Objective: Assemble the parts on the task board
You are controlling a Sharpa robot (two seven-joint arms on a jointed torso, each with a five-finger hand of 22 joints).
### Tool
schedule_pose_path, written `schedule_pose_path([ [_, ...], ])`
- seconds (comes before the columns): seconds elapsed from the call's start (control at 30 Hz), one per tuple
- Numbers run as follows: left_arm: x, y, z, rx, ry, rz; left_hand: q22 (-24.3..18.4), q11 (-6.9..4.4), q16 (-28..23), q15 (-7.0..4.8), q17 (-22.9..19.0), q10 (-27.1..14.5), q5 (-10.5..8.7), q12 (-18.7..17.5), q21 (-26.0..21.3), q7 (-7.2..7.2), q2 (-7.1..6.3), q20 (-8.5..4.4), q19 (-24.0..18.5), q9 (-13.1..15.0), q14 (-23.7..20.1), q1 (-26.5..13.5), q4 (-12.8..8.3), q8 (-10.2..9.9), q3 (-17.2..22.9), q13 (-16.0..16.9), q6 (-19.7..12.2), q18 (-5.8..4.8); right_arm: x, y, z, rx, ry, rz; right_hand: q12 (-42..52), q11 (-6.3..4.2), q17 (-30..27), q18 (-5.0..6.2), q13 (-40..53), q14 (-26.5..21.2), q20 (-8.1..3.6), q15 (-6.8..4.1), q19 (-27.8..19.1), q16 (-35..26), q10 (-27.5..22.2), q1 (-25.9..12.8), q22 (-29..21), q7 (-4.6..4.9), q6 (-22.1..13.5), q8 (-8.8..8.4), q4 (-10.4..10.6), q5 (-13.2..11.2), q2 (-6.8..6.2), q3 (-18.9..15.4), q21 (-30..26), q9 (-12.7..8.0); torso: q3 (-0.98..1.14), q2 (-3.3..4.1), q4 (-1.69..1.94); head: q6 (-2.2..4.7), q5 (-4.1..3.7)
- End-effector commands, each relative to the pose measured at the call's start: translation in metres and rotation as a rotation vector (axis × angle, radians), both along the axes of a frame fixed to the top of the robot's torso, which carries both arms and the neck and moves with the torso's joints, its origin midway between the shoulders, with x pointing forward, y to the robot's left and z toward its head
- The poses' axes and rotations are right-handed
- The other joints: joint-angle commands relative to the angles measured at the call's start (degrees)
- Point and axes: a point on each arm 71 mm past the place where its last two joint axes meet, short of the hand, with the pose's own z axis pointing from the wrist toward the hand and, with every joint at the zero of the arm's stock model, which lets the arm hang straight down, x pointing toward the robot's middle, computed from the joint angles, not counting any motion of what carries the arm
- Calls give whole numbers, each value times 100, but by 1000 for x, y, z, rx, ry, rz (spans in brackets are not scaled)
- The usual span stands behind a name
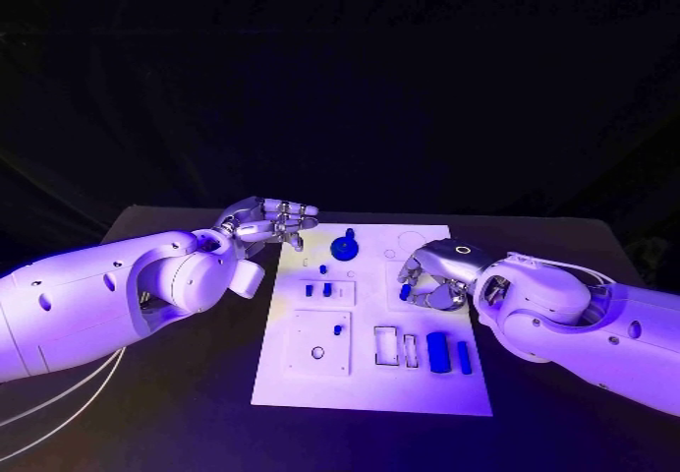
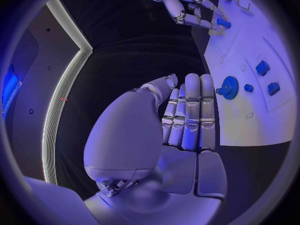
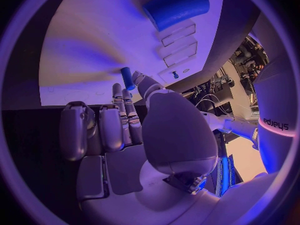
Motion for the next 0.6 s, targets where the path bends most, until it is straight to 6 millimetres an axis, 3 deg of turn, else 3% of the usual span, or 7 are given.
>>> schedule_pose_path([
  [0.03, -1, -3, 1, -12, -3, -20, -5, -3, -26, -7, -8, -28, -7, 33, -28, 2, 41, 25, -30, -5, -36, -7, 5, -15, -37, 0, -30, 60, 0, 2, -5, -29, 18, 17, 56, -31, 60, 29, 11, 213, -18, -70, 64, 66, 104, 6, 962, 6, 66, -15, 20, -30, 65, 58, 90, -2, 2, -2, 1, -13, -2],
  [0.27, -1, -2, 1, -12, -1, -19, -9, -4, -26, -6, -12, -30, -8, 41, -33, 1, 46, 27, -31, -6, -37, -11, 7, -12, -44, 1, -30, 61, 1, 6, -11, -34, 37, 20, 155, -127, 148, -8, 26, 240, -86, -148, 148, 140, 418, 64, 1044, 32, 250, 48, 31, -62, 157, 207, 264, 31, 2, -4, 0, -29, 8],
  [0.5, -1, -2, 1, -11, 1, -20, -9, -4, -26, -6, -12, -30, -8, 41, -33, 1, 46, 27, -31, -6, -37, -11, 7, -12, -44, 1, -30, 61, 2, 7, -12, -27, 32, 10, 188, -195, 213, -34, 45, 257, -141, -203, 204, 196, 659, 138, 1105, -23, 520, 151, 25, -308, 281, 392, 383, 91, 1, -7, -2, -33, 6],
  [0.6, -1, -2, 1, -10, 2, -20, -9, -4, -26, -6, -12, -30, -8, 41, -33, 1, 46, 27, -31, -6, -37, -11, 7, -12, -44, 1, -30, 61, 3, 6, -10, -7, 11, 1, 199, -232, 239, -47, 63, 263, -172, -239, 231, 218, 764, 224, 1134, -58, 650, 211, -6, -505, 408, 532, 442, 133, 2, -7, 1, -36, 0],
])
